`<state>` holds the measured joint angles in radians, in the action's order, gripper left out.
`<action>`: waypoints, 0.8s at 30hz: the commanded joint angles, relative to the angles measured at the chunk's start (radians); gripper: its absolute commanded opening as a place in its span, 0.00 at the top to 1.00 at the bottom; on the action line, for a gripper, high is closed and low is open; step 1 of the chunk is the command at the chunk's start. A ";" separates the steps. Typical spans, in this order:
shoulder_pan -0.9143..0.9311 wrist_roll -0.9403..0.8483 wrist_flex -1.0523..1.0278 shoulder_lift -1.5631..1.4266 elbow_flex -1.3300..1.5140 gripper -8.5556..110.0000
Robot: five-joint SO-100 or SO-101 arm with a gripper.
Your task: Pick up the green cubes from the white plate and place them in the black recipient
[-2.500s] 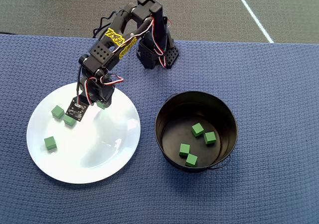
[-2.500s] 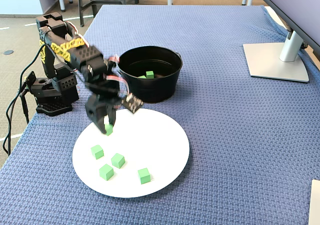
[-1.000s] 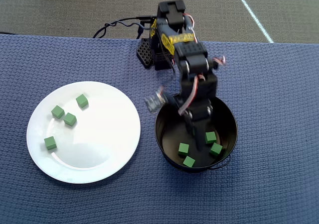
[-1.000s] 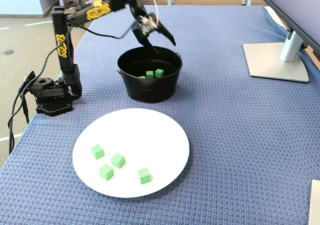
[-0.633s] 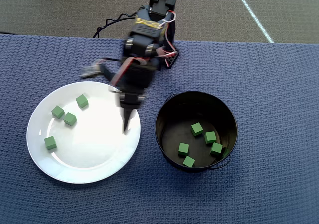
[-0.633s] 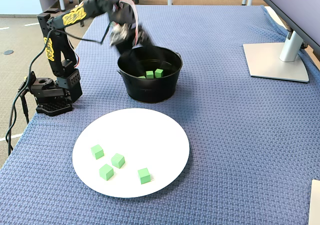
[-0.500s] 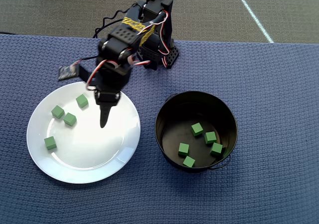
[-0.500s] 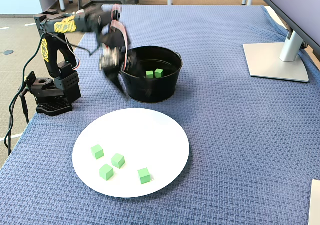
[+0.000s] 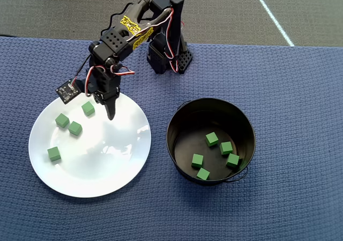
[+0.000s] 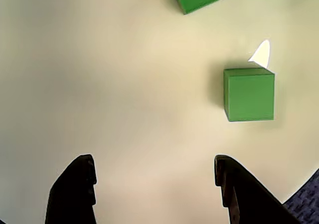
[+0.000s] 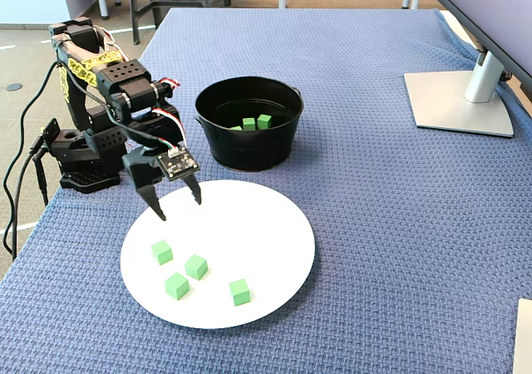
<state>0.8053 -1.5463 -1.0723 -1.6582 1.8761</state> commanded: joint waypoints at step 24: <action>0.187 -0.290 0.002 0.279 -0.264 0.71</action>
<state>0.9756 -1.8040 -1.1290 -1.3898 1.6490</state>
